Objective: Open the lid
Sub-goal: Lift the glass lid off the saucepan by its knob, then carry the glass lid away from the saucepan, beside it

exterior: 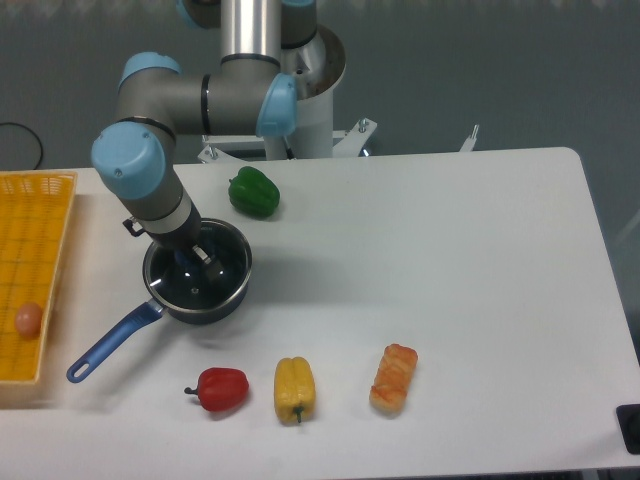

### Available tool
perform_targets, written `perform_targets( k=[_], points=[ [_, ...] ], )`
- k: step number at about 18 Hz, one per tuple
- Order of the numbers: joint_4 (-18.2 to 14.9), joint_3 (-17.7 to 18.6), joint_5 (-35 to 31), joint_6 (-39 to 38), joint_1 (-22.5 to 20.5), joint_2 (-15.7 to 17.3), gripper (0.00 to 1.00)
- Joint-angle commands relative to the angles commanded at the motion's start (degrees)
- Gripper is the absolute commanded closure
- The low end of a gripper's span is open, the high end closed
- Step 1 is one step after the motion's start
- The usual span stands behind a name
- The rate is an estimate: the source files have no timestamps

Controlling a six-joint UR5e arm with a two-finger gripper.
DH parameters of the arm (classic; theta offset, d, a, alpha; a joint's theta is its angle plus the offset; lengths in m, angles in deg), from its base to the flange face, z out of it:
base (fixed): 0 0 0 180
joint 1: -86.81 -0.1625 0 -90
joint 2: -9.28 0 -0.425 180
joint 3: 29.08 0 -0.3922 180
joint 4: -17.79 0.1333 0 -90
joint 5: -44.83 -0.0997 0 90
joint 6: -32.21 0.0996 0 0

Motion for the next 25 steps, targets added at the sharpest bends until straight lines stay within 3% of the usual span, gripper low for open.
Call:
perform_targets(
  k=[13, 25],
  points=[
    [-0.7, -1.0, 0.0, 9.4, -9.7, 1.7, 0.34],
    [-2.4, -1.5, -0.4, 24.1, -18.9, 1.8, 0.34]
  ],
)
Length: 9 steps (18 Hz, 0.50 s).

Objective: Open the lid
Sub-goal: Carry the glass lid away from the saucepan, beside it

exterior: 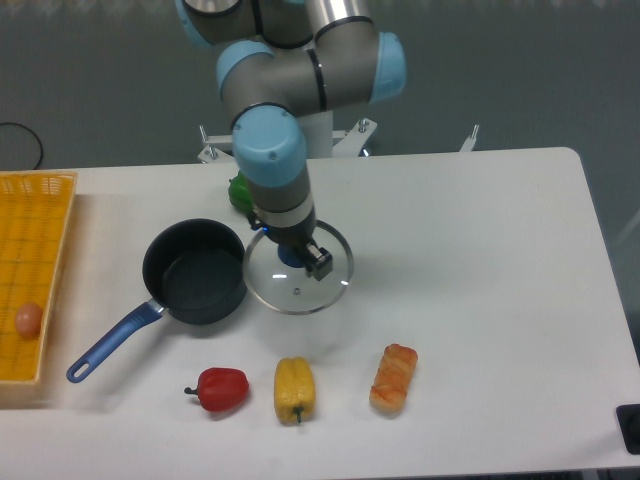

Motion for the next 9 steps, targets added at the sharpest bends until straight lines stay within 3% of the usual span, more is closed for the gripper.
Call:
perform_targets(
  k=[9],
  points=[
    [-1.1, -0.3, -0.3, 9.3, -6.2, 0.0, 0.34]
  ],
)
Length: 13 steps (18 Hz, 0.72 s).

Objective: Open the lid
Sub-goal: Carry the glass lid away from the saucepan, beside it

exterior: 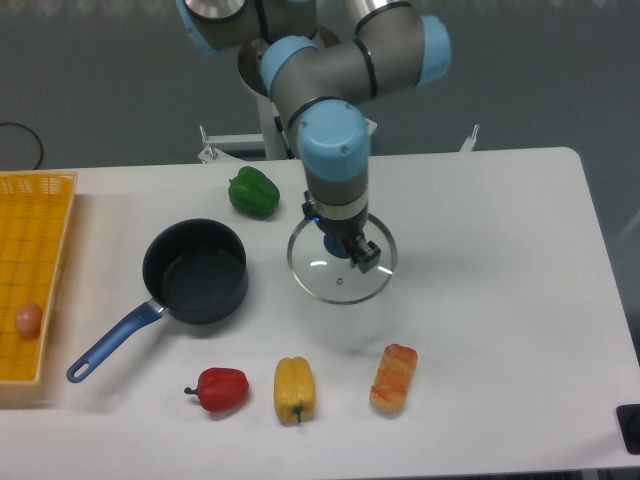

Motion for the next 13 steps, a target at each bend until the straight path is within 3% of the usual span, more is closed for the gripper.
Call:
perform_targets(
  k=[13],
  points=[
    [1.1, 0.1, 0.0, 5.5, -4.2, -1.6, 0.34]
  ],
)
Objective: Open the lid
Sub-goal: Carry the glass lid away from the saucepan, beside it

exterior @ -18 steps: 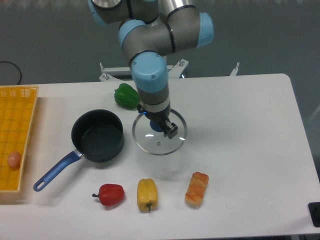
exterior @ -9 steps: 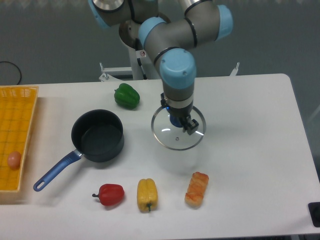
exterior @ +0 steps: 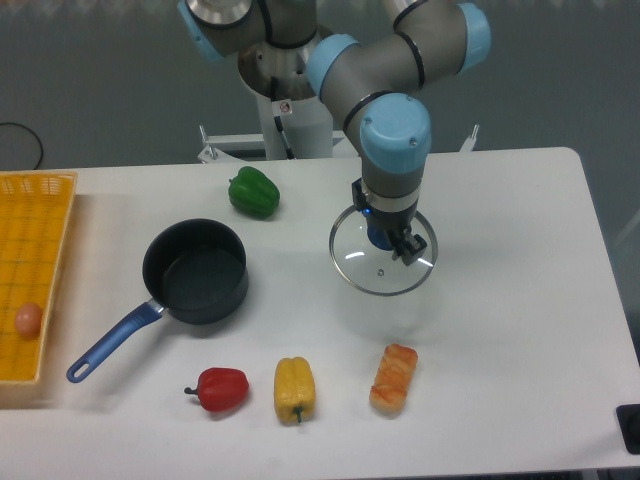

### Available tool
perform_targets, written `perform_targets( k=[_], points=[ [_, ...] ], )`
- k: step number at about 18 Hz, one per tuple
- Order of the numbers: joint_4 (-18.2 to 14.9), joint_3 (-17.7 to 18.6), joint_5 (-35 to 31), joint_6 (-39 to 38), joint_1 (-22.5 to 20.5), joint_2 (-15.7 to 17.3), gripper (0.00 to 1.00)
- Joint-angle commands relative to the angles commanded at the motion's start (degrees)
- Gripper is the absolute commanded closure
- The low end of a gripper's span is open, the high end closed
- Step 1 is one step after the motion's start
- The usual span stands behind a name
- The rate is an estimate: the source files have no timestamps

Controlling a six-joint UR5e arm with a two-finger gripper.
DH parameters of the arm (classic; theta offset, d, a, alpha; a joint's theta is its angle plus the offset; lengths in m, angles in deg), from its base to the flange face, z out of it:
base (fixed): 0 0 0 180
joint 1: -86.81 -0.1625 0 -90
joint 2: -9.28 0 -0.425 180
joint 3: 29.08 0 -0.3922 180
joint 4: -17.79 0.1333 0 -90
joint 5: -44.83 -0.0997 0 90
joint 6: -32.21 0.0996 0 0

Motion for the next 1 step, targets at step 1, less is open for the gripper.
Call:
perform_targets(
  k=[1],
  points=[
    [0.0, 0.0, 0.0, 0.2, 0.0, -0.2, 0.34]
  ],
)
